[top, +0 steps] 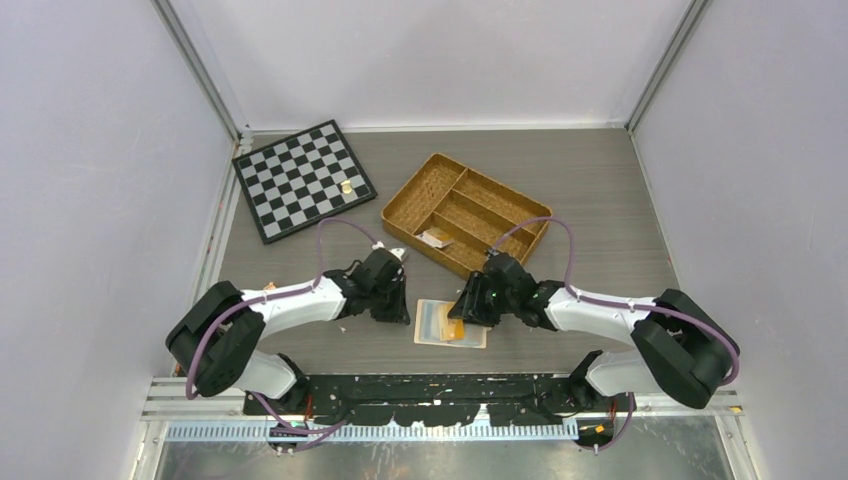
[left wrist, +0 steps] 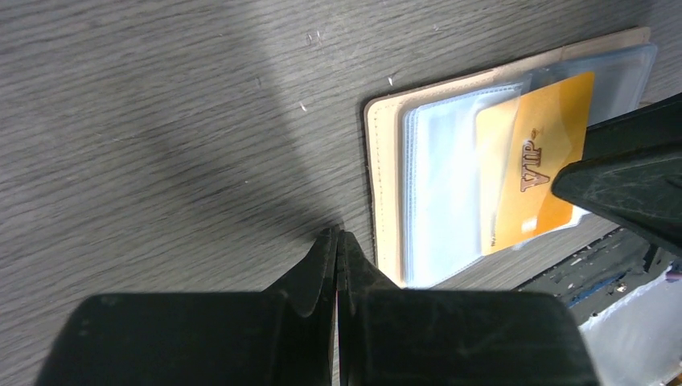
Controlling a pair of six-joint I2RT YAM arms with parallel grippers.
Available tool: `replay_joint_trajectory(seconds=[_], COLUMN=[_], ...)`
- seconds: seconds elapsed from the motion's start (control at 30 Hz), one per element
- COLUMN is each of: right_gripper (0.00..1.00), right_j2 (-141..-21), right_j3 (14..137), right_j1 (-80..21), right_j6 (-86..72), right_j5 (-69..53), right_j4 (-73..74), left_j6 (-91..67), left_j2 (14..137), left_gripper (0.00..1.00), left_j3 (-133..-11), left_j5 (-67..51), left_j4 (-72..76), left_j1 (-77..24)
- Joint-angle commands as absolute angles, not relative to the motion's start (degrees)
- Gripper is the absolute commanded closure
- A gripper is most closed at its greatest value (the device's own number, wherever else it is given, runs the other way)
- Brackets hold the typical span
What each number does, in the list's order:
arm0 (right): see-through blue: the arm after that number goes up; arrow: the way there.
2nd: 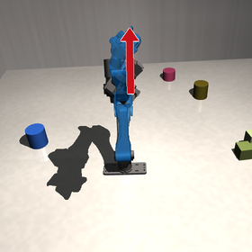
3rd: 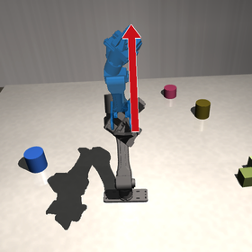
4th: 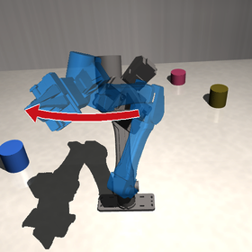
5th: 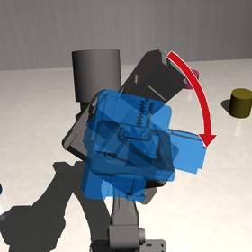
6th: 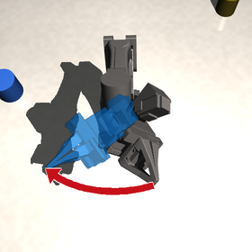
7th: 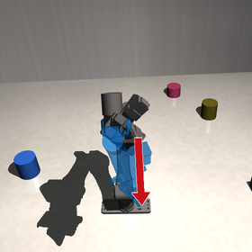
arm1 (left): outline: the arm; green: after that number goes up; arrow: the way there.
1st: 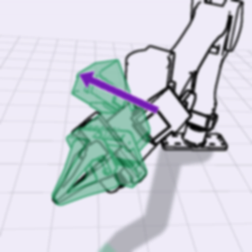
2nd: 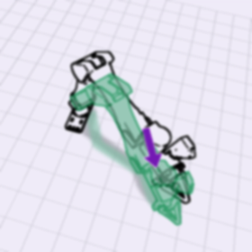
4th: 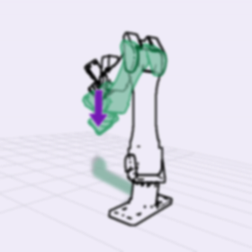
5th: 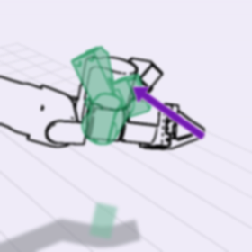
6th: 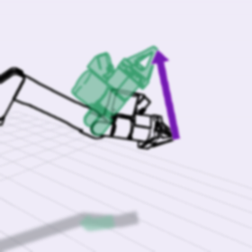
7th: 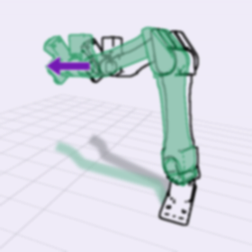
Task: Put the credit cards into the card holder
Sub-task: Insert the credit card into the card holder.
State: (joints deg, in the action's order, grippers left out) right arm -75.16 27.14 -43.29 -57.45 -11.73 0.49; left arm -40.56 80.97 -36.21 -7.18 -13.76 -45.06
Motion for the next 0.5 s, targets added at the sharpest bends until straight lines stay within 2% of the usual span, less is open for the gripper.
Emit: replay_joint_trajectory(seconds=[0.0, 0.27, 0.47], right_gripper=[0.56, 0.57, 0.53], right_j2=[-77.0, -80.0, -77.2], right_j3=[27.3, 28.5, 32.3], right_j1=[-45.7, -48.8, -50.6], right_j6=[-59.7, -61.4, -59.8], right_j5=[-7.9, -3.5, 2.4], right_j4=[4.4, 3.8, 12.6], left_j6=[-41.7, -42.6, -43.1], left_j2=[80.9, 81.4, 79.3], left_gripper=[1.00, 1.00, 1.00], left_j3=[-33.5, -31.8, -31.2], left_j5=[-8.6, -11.2, -9.9], left_j4=[-12.8, -9.7, -10.7], left_j1=[-45.3, -45.3, -45.3])
